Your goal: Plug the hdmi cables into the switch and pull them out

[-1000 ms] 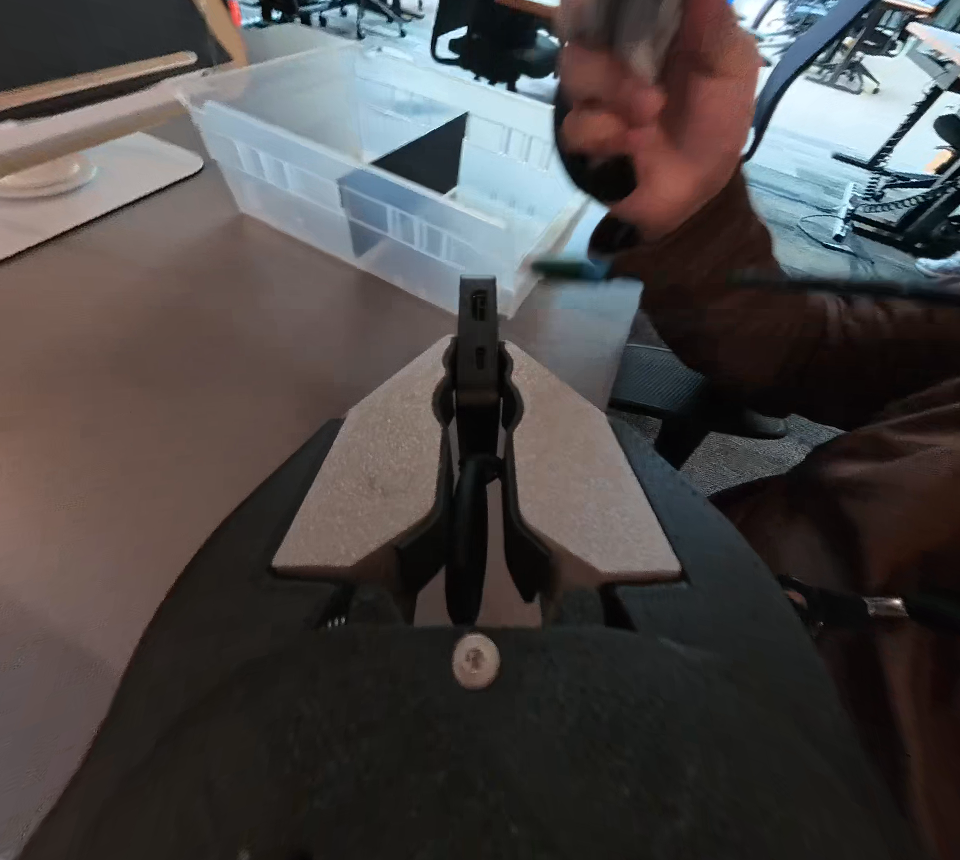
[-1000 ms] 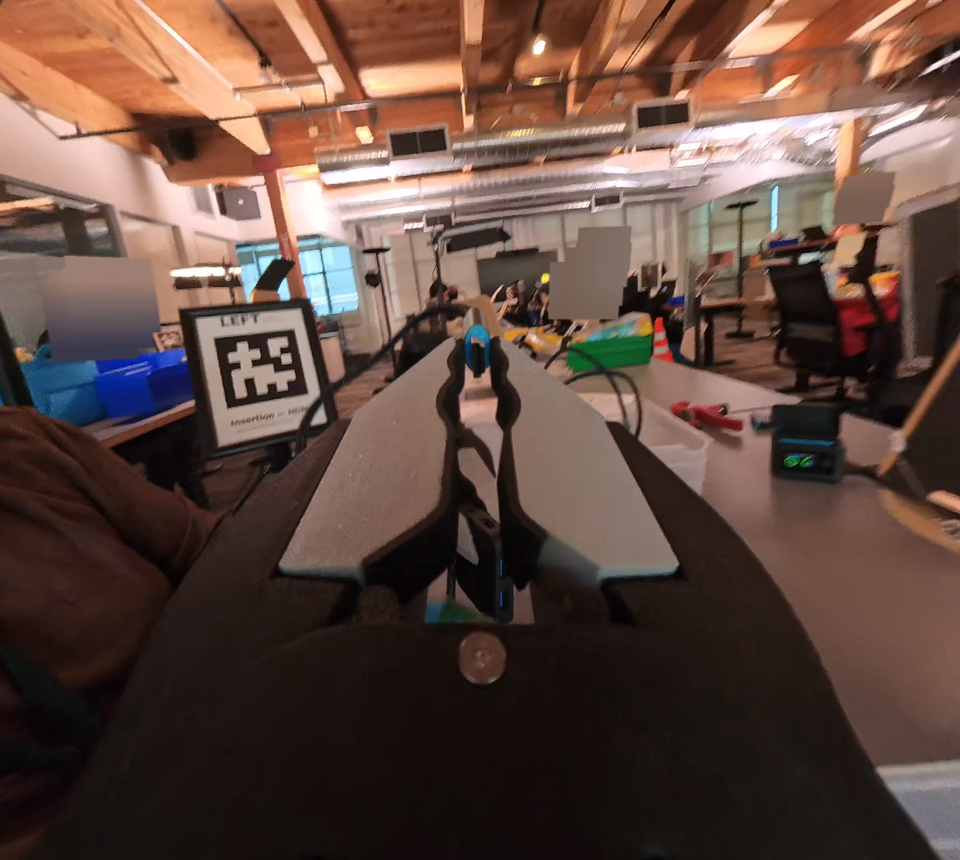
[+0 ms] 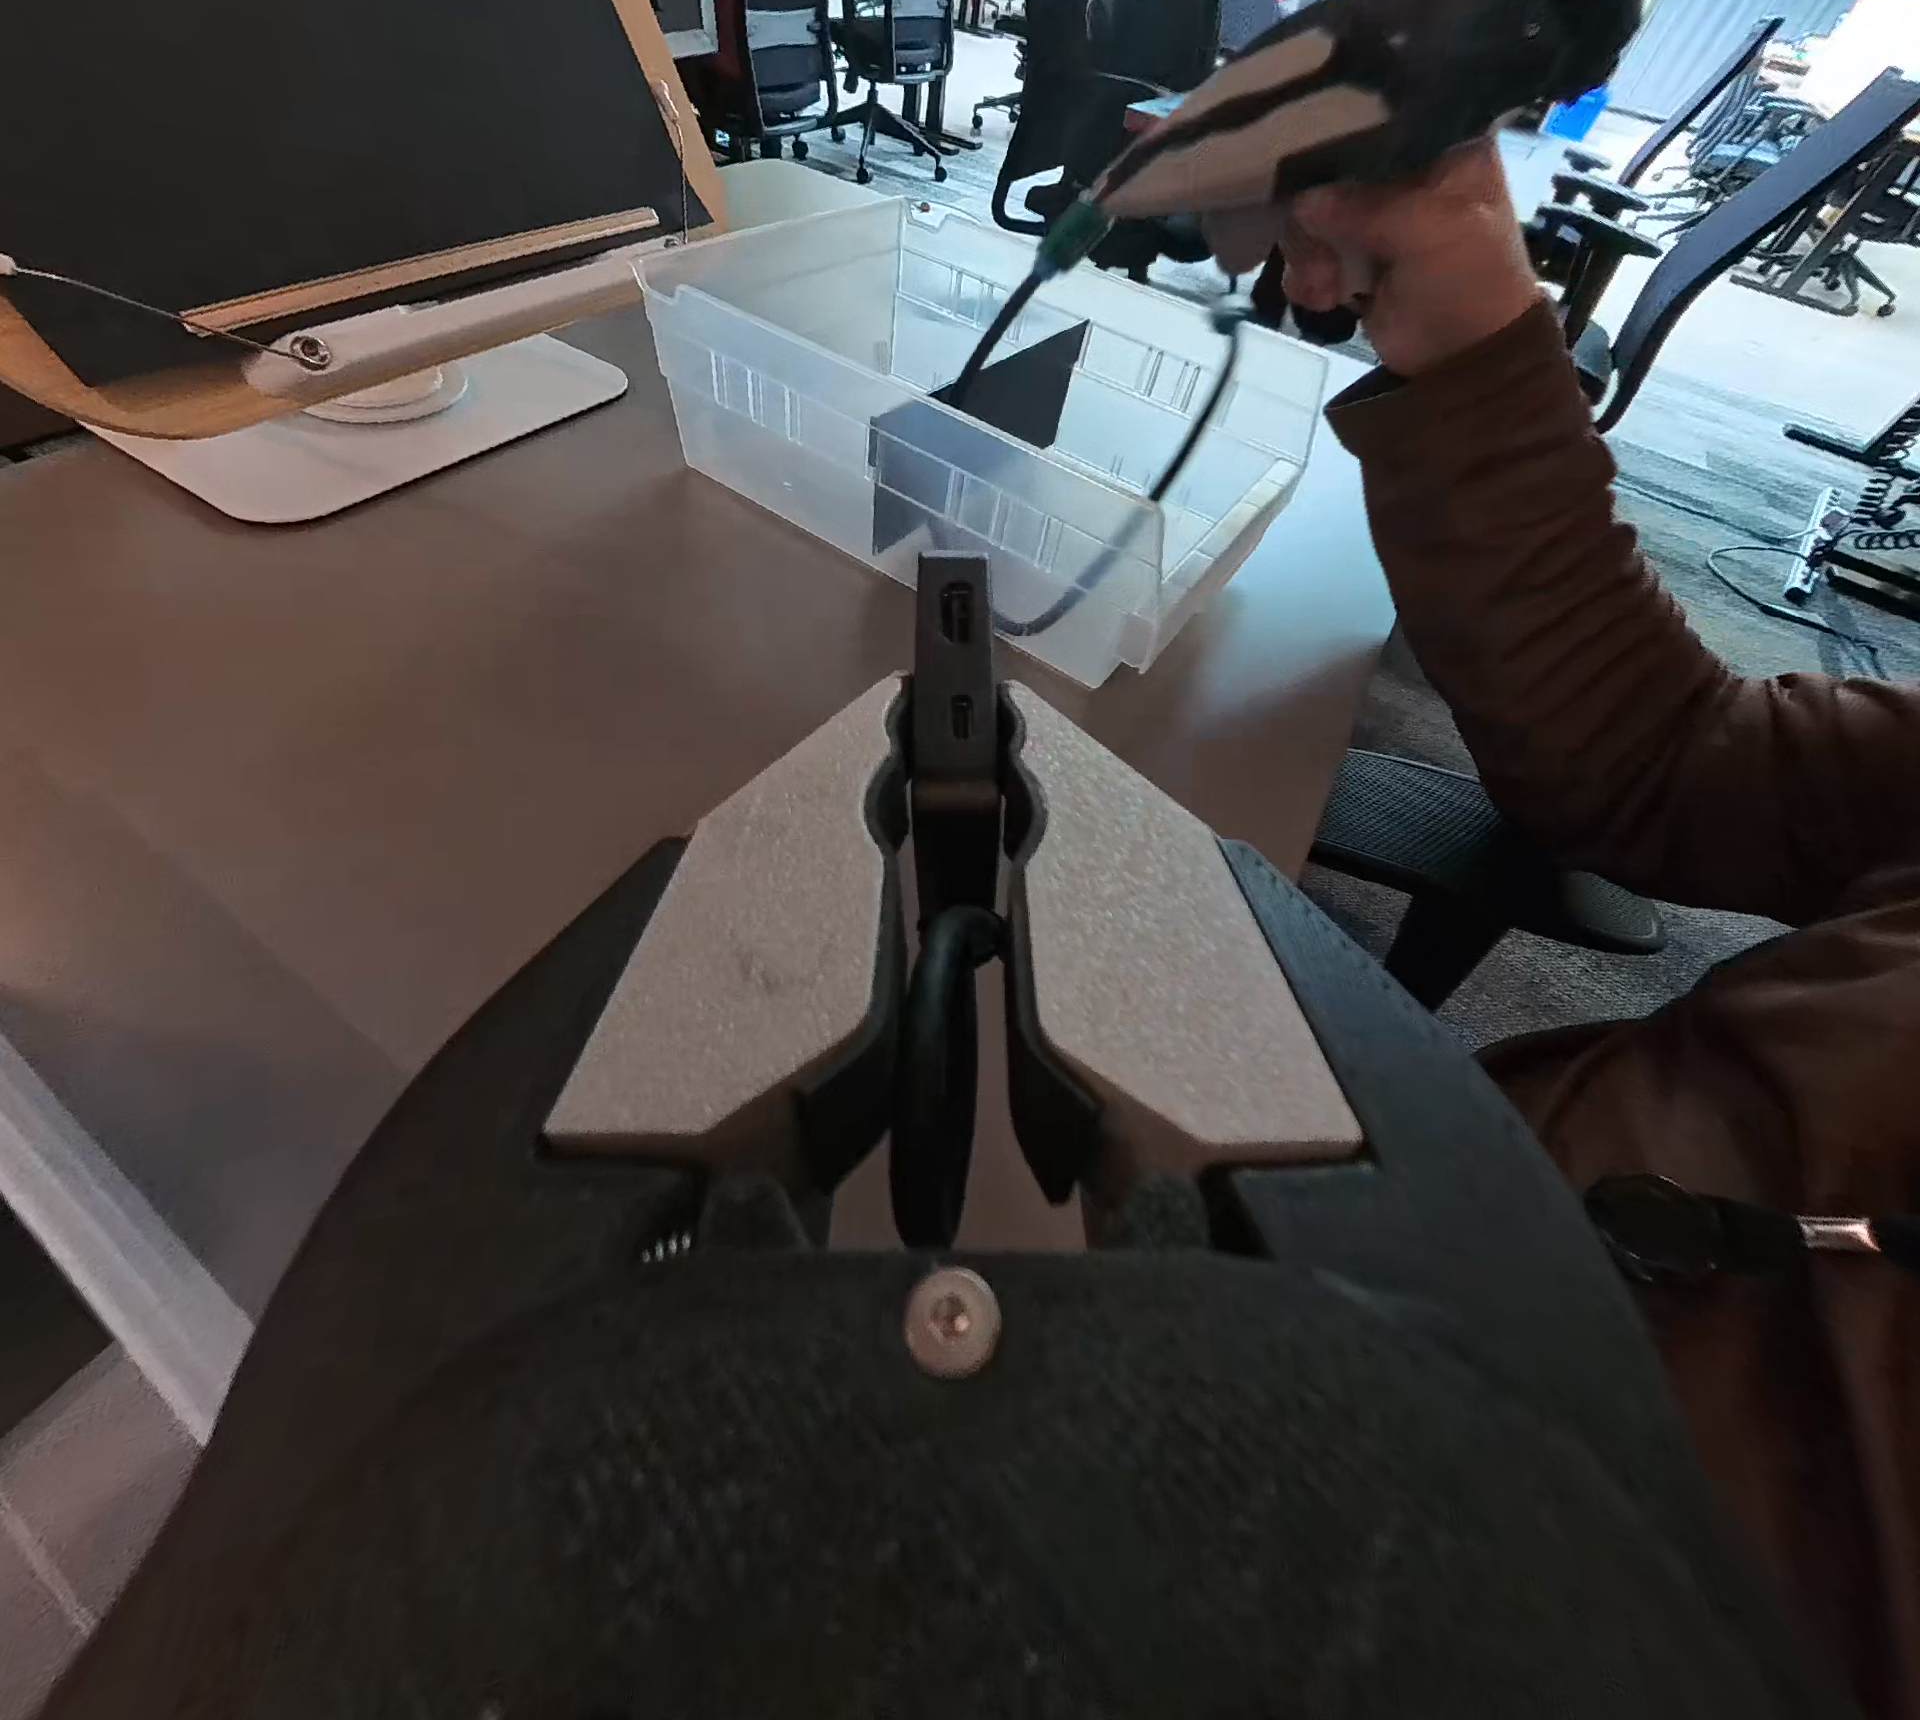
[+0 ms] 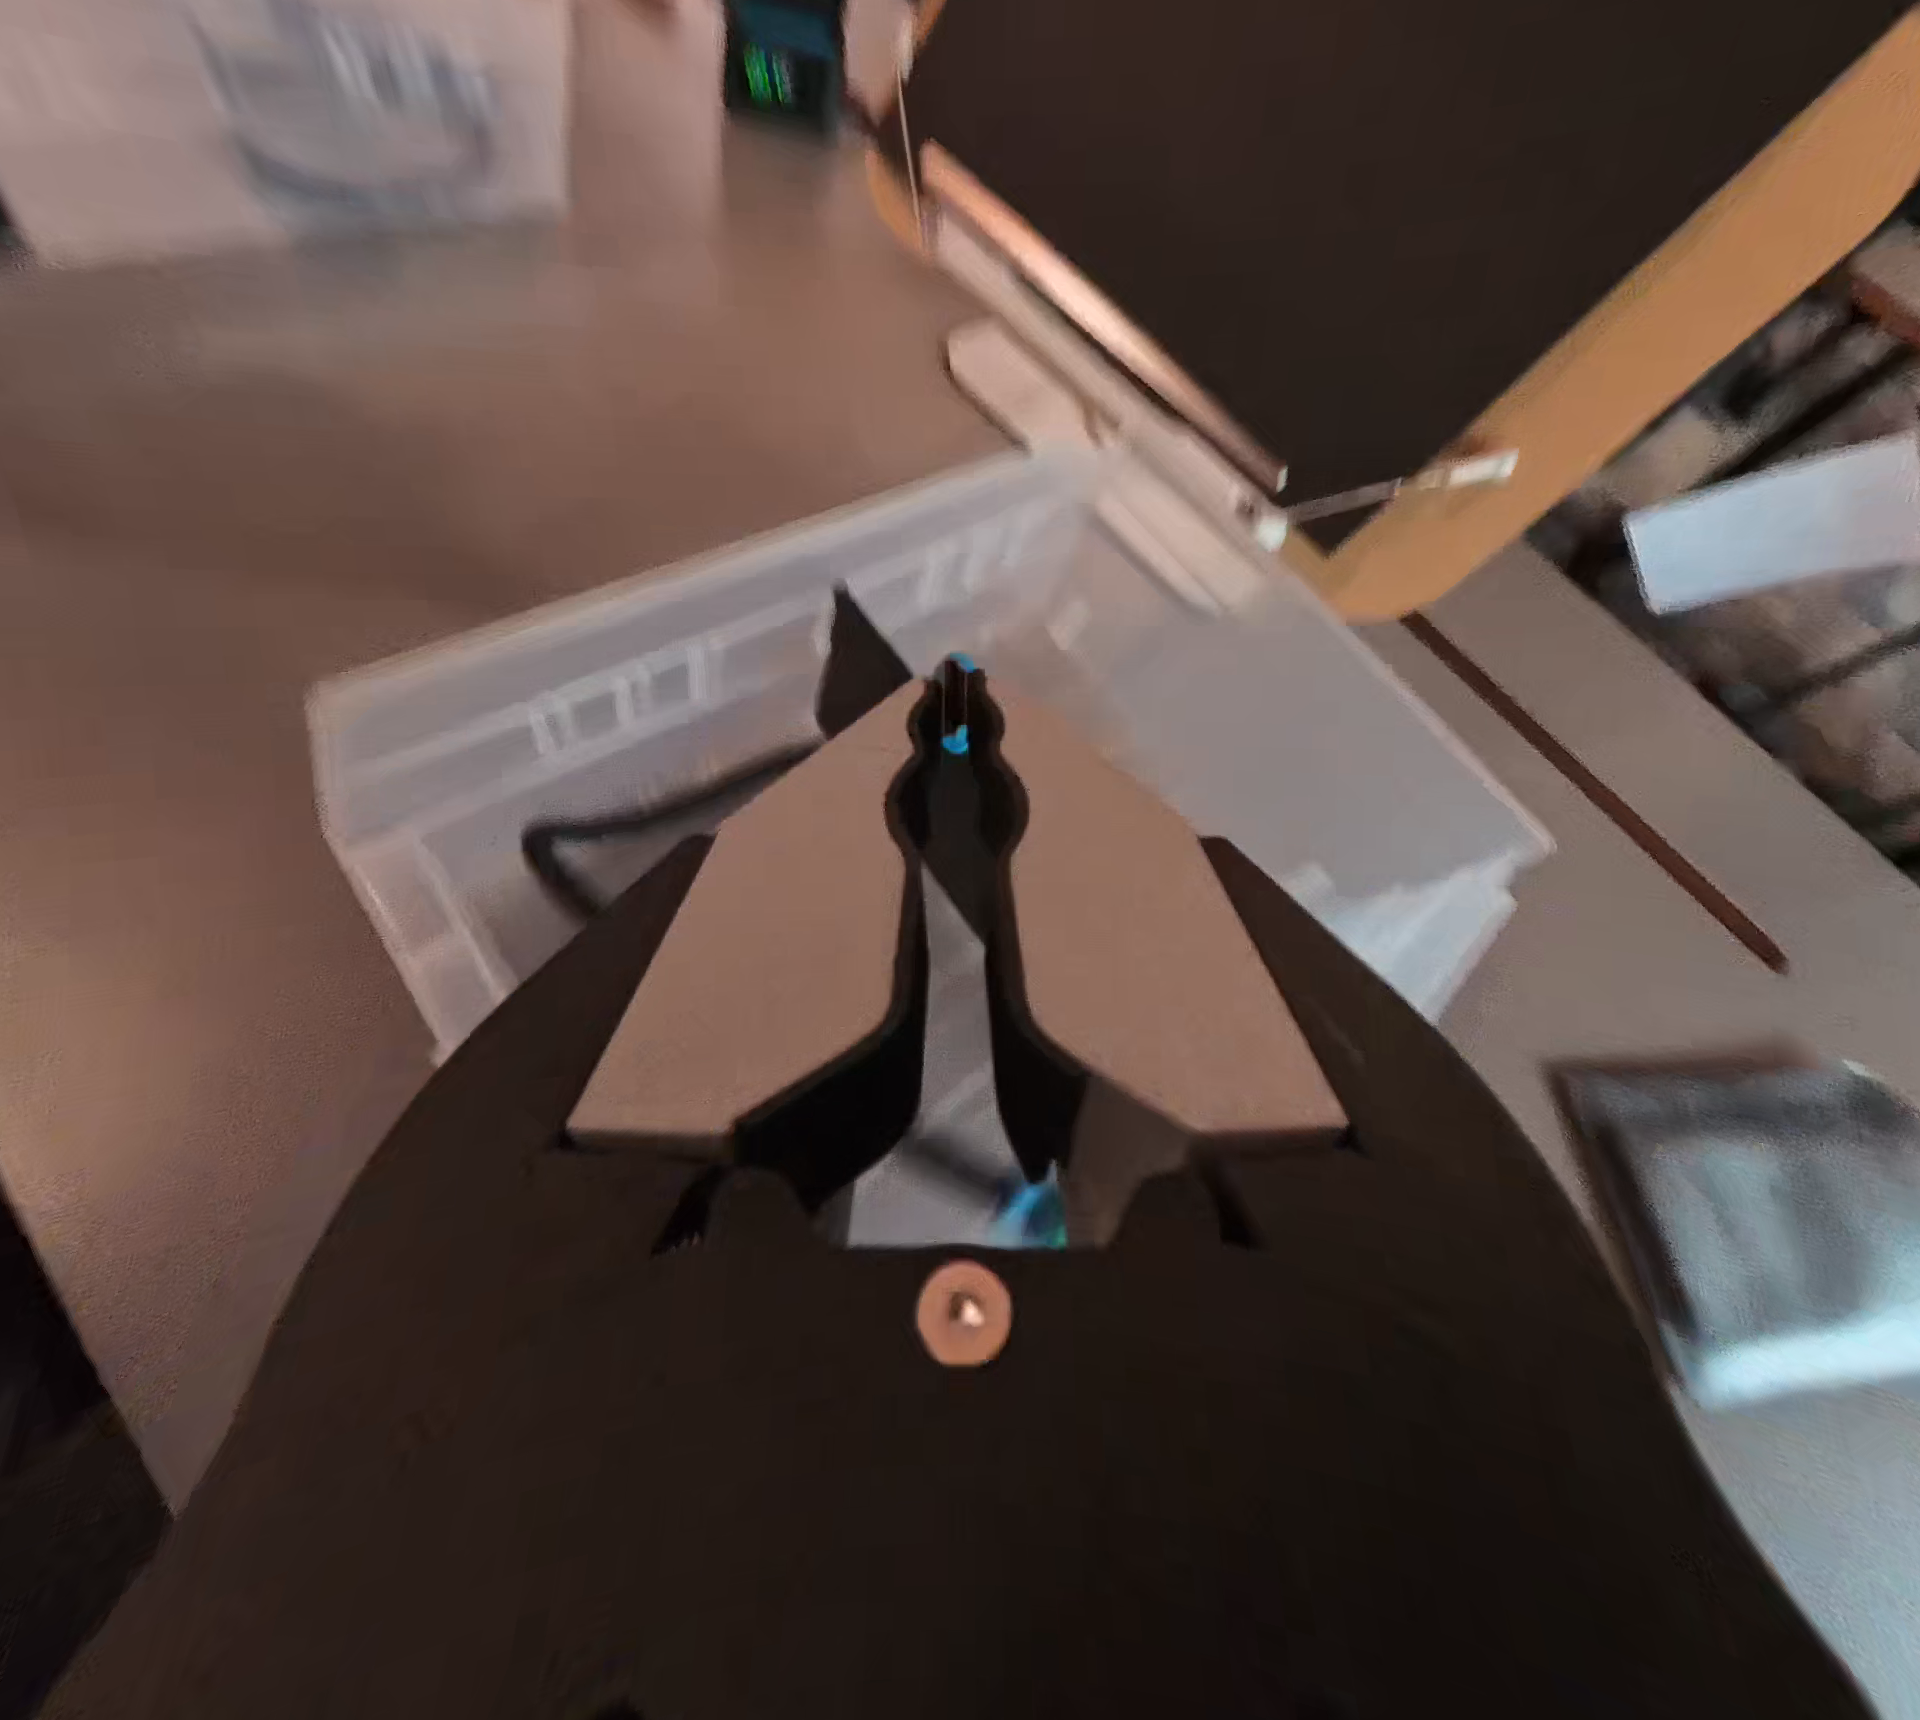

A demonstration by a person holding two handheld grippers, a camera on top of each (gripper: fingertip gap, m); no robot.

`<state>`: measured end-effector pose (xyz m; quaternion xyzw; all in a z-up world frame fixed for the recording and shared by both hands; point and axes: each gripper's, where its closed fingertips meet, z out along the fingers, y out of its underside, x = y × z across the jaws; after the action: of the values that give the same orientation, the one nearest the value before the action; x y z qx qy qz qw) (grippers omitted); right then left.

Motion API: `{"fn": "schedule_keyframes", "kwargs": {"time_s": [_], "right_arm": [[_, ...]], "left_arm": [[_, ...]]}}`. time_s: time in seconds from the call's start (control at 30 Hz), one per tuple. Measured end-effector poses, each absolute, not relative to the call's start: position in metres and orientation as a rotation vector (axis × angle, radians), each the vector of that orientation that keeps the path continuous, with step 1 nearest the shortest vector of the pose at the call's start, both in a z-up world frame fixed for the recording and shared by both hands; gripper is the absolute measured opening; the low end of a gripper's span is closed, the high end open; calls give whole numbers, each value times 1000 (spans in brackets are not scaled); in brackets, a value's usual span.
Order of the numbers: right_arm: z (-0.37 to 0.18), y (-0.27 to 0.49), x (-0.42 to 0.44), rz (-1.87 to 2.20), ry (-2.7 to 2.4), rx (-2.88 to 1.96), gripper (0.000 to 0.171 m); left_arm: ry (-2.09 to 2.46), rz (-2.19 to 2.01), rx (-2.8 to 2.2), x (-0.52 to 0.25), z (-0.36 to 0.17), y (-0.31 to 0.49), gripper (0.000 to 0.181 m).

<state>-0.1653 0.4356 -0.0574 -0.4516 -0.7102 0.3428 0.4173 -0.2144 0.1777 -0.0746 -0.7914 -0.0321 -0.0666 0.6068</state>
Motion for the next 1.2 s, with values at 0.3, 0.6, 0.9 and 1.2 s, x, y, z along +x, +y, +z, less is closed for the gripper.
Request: {"fn": "schedule_keyframes", "kwargs": {"time_s": [0.3, 0.6, 0.9, 1.2], "right_arm": [[-157, 487, -133, 209, -2063, -1473, 14], [-94, 463, -152, 443, -1837, -1397, 37], [-51, 256, -159, 1393, -2147, -831, 50], [-95, 173, -156, 1742, -2580, -872, 12]], "left_arm": [[-62, -181, -1838, -211, -78, 179, 11], [-30, -195, -1817, -204, -74, 180, 11], [7, -404, -1678, -180, -56, 187, 11], [34, -475, -1694, -161, -58, 194, 13]]}}
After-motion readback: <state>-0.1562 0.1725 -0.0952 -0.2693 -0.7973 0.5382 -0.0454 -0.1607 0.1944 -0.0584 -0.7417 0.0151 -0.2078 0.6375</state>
